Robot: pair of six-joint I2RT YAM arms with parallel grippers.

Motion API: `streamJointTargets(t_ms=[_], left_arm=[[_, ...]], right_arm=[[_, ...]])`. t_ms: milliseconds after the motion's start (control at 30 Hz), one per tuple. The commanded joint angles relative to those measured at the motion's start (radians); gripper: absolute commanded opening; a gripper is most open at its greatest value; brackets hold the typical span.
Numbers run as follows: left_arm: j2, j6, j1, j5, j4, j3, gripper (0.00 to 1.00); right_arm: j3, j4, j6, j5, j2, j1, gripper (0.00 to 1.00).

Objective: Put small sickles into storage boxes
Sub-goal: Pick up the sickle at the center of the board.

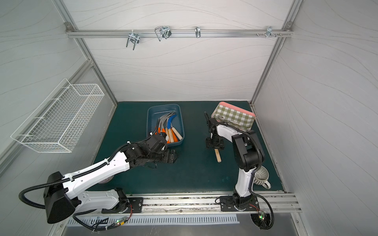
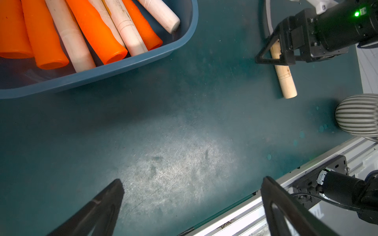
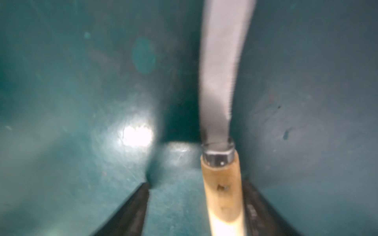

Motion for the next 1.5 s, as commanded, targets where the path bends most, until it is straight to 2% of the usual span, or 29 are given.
streamJointTargets(t_ms=[0,200,367,767,1000,1467], left_arm=[[-0.003,-0.015,-0.005,-0.02,0.031,0.004,0.99],[0.003,-0.015,-0.005,-0.021,0.03,0.012,0.99],[0.005,-0.014,-0.005,-0.027,0.024,0.018,0.99],[0.028,0.025,-0.004,-0.052,-0.019,0.096,0.99],[0.058,0.079,0.014,-0.041,-0.071,0.189,0.99],[0.07,0.134,0.146,0.051,-0.135,0.286,0.99]], right_arm=[[-0.02,-0.049,0.016,0.007,-0.006,0.016,0.51],[-0.008,-0.064,0.016,0.03,0.005,0.016,0.14],[0.017,-0.082,0.01,0.03,0.005,0.017,0.01],[0.096,-0.162,0.011,-0.008,-0.033,0.019,0.0],[0.178,-0.225,0.016,-0.031,-0.055,0.041,0.0],[0.445,-0.333,0.059,-0.085,-0.025,0.096,0.0]])
